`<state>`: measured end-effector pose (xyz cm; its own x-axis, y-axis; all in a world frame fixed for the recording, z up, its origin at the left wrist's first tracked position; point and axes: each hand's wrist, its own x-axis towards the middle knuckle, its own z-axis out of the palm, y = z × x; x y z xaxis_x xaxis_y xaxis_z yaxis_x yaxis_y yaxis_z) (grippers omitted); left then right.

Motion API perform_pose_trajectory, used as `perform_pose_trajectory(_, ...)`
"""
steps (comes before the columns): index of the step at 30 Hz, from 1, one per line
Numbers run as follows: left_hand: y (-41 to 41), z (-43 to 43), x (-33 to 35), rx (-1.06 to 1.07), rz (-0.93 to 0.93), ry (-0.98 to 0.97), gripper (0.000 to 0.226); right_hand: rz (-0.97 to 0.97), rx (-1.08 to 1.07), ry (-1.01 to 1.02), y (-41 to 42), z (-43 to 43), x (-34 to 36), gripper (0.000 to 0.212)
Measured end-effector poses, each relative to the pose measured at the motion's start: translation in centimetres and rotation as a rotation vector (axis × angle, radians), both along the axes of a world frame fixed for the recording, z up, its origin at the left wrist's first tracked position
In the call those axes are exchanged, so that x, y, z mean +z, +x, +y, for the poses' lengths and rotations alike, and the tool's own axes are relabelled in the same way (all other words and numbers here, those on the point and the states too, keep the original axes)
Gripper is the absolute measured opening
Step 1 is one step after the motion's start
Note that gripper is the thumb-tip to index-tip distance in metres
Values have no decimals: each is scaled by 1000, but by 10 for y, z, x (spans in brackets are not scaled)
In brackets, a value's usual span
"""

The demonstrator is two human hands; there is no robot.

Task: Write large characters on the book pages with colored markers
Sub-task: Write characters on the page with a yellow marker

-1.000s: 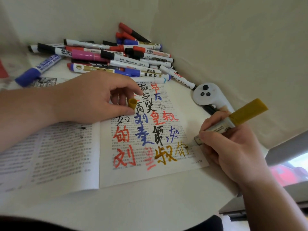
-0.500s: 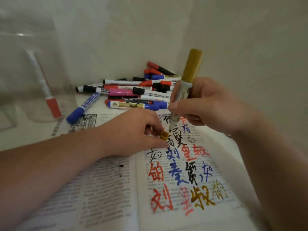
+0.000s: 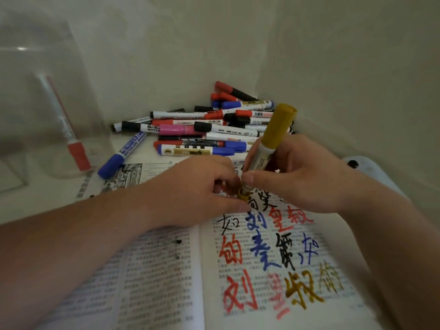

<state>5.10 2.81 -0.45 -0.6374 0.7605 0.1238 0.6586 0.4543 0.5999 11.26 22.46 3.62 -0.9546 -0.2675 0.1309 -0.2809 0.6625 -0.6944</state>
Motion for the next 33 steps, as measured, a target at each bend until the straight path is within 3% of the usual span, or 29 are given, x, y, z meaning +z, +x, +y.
perform_pose_trajectory(6,1,-2,1,-33,-40,40,27,50,1,35,0,-1,-3,32)
perform_pose_trajectory(19,-1,-1,0,-65,-40,60,21,-27,-35,83,-1,0,-4,20)
perform_pose_trajectory(23,-1,0,-2,-81,-16,94,30,-30,-55,125,2,-5,-2,5)
perform_pose_trajectory(26,-1,-2,-3,-92,-1,99,23,-8,-70,131,9,-9,1,2)
perform_pose_trajectory(30,0,-1,-2,-55,-3,73,18,65,-220,123,7,-10,-10,27)
perform_pose_trajectory(33,1,1,2,-25,-3,77,18,238,-310,-225,1,-10,-15,47)
